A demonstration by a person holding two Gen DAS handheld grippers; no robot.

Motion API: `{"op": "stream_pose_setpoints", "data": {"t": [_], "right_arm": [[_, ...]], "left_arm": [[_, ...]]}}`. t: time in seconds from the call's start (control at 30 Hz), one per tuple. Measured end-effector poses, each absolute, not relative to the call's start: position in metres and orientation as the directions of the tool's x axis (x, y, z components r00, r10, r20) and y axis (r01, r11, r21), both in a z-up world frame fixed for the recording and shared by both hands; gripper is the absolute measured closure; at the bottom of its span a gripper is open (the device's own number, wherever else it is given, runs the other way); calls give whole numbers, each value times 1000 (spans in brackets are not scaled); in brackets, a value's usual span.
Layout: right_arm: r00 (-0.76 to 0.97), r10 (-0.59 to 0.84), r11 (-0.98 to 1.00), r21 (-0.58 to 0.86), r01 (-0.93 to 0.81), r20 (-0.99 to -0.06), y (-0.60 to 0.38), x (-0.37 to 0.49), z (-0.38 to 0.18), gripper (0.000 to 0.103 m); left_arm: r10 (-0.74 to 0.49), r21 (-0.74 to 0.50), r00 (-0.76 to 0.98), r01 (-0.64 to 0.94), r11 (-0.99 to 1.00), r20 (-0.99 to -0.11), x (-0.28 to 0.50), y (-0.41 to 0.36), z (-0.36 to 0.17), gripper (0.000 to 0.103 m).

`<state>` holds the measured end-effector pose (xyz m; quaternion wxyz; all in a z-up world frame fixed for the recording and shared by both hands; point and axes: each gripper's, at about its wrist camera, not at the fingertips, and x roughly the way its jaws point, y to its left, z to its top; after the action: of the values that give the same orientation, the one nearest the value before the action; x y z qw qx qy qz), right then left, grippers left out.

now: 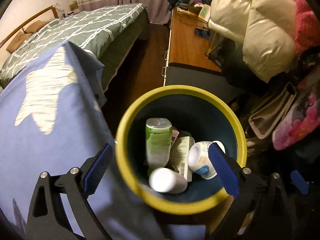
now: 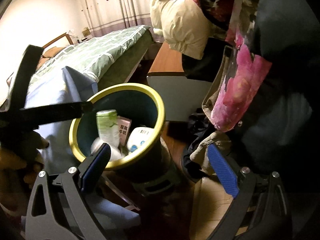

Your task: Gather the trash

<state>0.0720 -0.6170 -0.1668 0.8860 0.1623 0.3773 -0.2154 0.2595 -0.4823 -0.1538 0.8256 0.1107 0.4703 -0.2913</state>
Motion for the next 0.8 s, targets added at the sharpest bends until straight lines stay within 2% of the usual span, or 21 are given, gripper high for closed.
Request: {"op": "stream_pose_setpoints", "data": {"t": [0.07,0.17,0.33,0.6,0.8], "right_arm": [[629,-250,862,126,490,-736,-611,68,-165,10],[642,-233,876,129,464,-730,-599,59,-162,10],[667,-222,900,114,421,-711,-573,46,-150,10],[760,-191,940,108,324,-621,-524,29,-114,10],[819,-166,971,52,232,-549,-484,24,-85,8]], "left_arm": [[-394,-100,411,577,811,-822,251,-462,-139,8],[-394,-49,495,574,818,-774,228,-419,-112,5],[-371,-23,597,508,861,-712,186,-316,-75,5],[-217,-19,742,266,964,-634,129,-153,-44,5],[-138,-37,818,141,989,-558,86,-81,-29,5]]}}
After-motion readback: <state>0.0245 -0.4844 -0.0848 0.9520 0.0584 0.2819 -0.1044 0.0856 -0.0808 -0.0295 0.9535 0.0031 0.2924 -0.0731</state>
